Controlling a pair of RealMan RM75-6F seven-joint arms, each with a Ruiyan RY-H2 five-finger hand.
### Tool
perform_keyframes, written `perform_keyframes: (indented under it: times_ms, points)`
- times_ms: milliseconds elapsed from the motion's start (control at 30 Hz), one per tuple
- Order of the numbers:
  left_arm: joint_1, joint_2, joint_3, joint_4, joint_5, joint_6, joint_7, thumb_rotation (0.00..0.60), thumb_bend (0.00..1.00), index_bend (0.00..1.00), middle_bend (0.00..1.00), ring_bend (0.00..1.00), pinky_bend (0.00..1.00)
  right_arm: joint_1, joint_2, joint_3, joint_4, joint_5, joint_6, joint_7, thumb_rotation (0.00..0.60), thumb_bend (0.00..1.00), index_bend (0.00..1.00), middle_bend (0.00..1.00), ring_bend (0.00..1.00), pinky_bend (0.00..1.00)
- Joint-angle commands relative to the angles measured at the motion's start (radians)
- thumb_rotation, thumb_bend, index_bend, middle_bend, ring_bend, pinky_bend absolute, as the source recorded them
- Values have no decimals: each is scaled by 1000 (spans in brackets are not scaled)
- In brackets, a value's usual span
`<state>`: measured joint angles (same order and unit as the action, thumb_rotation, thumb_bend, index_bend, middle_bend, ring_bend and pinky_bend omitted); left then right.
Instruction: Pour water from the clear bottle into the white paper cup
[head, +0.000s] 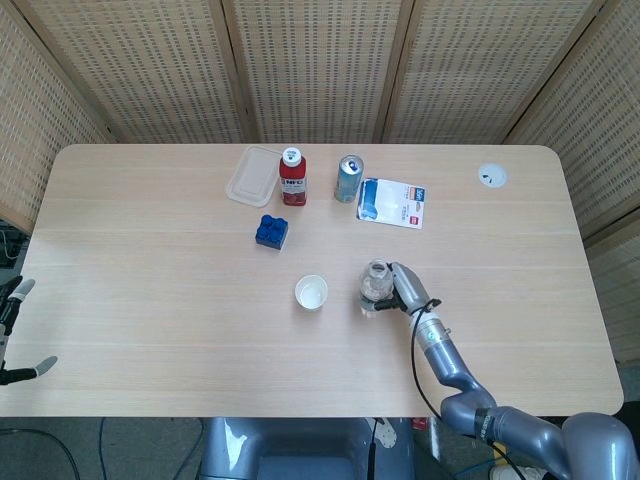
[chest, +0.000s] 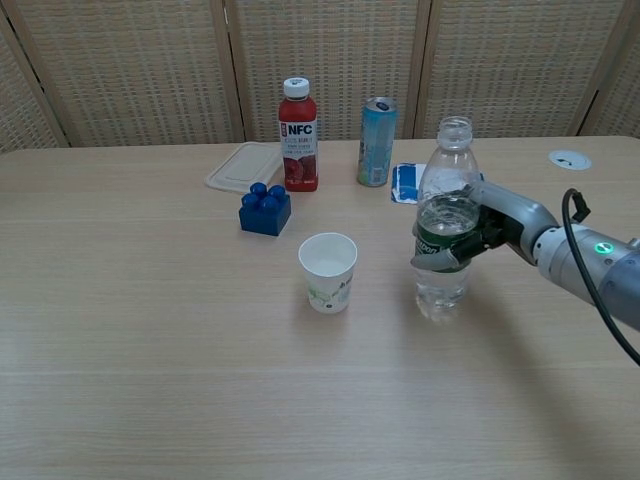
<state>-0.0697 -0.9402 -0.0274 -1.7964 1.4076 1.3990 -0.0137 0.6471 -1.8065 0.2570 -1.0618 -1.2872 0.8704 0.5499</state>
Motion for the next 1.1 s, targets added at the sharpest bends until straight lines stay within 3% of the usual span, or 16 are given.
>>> perform_keyframes:
  times_ms: [33, 133, 233, 300, 533, 867, 1100]
  points:
    - [0, 0, 0, 0, -1, 0, 2, 600, 53, 0, 0, 0, 0, 6, 4, -14, 12, -16, -13, 15, 600, 415, 475, 369, 251, 216]
    - [-1, -1, 0, -2, -2, 0, 5, 600, 53, 0, 0, 0, 0, 10, 8, -25, 19, -30, -19, 25, 600, 242, 296, 226, 127, 154]
    - [-1, -2, 0, -2, -5, 0, 7, 600, 52, 0, 0, 0, 0, 13, 13, -39, 34, -49, -24, 41, 600, 75, 194, 96, 45, 129]
    - [-2, -2, -2, -1, -7, 0, 9, 600, 52, 0, 0, 0, 0, 14, 15, -45, 41, -60, -20, 56, 600, 14, 159, 35, 12, 108]
    - [-1, -1, -2, -1, -8, 2, 8, 600, 52, 0, 0, 0, 0, 13, 47, -68, 32, -98, -4, 87, 600, 0, 2, 0, 0, 1]
    - [2, 1, 2, -2, 2, 9, 5, 600, 53, 0, 0, 0, 0, -2, 148, -84, -42, -98, -3, 50, 600, 0, 0, 0, 0, 0]
    - [5, 4, 2, -1, 5, 17, 0, 600, 52, 0, 0, 0, 0, -51, 313, -142, -122, -105, 4, -84, 600, 0, 0, 0, 0, 0]
